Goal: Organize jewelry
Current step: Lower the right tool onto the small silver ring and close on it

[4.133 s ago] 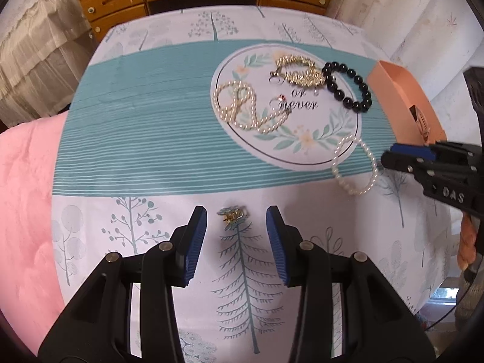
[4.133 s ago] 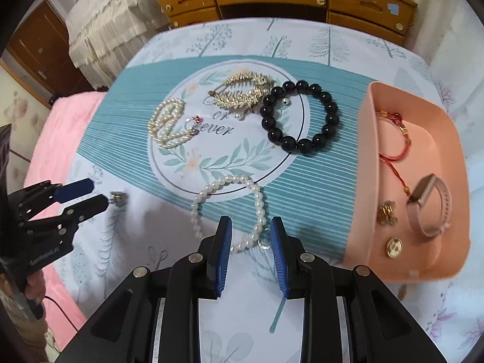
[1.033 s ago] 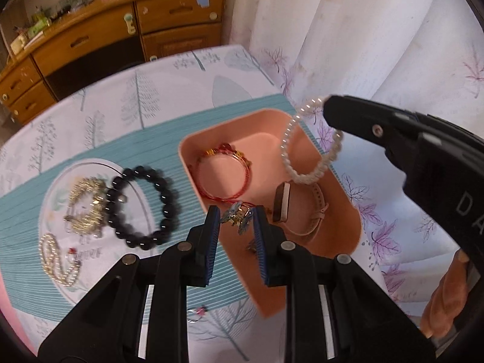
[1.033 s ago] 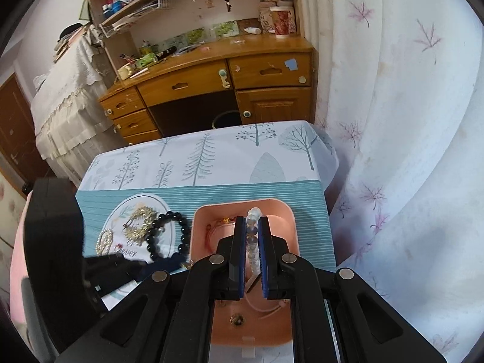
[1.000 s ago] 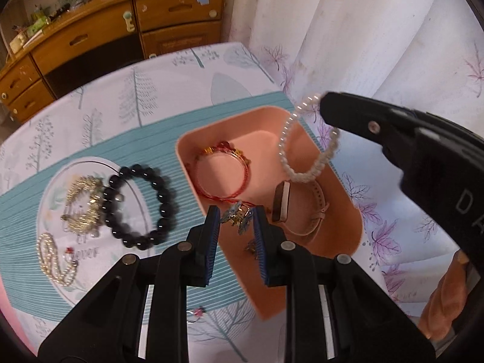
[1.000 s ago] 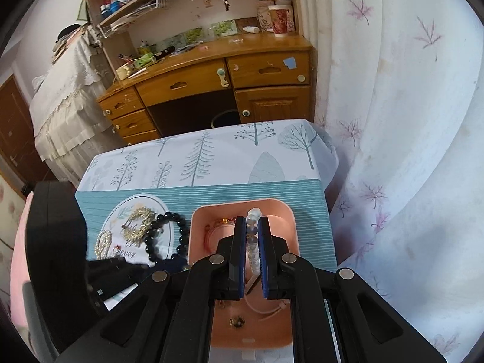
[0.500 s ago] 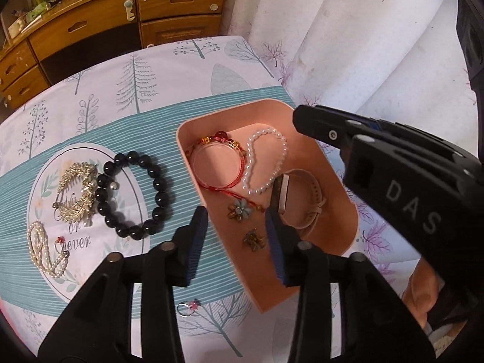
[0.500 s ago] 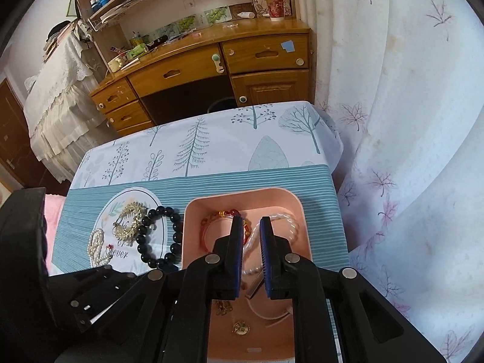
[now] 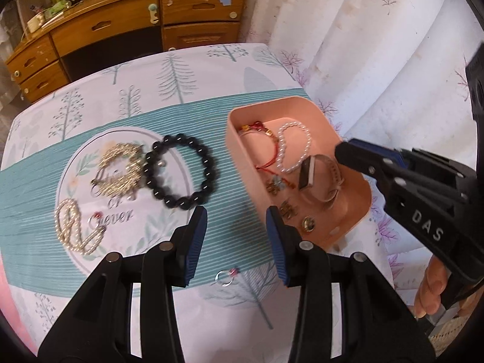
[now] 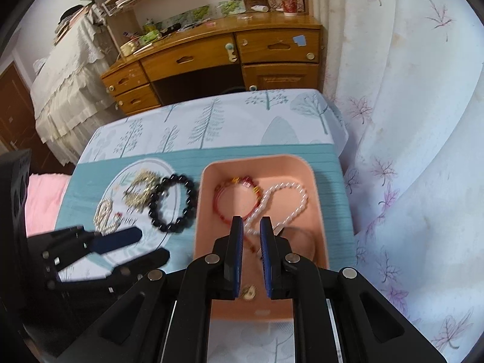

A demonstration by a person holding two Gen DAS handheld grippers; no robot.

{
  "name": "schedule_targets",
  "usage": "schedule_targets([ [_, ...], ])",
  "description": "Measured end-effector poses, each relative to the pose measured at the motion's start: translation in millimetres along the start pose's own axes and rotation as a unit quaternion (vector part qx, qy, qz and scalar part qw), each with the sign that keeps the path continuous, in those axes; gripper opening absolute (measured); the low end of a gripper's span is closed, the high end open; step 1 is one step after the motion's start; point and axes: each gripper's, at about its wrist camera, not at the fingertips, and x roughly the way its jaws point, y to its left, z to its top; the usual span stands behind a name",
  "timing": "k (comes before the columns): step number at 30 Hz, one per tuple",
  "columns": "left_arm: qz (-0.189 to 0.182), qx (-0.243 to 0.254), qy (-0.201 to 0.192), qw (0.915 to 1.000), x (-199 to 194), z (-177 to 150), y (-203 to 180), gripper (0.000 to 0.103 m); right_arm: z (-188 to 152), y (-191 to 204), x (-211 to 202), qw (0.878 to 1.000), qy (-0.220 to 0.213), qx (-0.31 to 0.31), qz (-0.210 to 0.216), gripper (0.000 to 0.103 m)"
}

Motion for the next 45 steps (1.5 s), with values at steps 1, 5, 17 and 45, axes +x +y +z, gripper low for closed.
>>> schedule_targets([
  [1, 0.001, -0.003, -0.002, 1.0, -3, -3, 3, 0.037, -4, 3, -2, 1.0, 0.001, -0.003, 0.003, 0.011],
  [5, 0.015, -0.009, -0.01, 0.9998, -13, -14, 16, 0.037, -18, 18, -10, 1.0, 0.004, -0.017, 0.016, 0.012],
  [17, 0.052, -0.026, -0.027, 0.998, -49, -31, 66, 0.037, -37, 62, -32, 0.995, 0.016, -0.077, 0.061, 0.024],
  [45, 0.078, -0.091, 0.004, 0.9927, -43, -78, 163, 0.037, -63, 124, 78, 0.975, 0.173, -0.128, 0.047, 0.024],
])
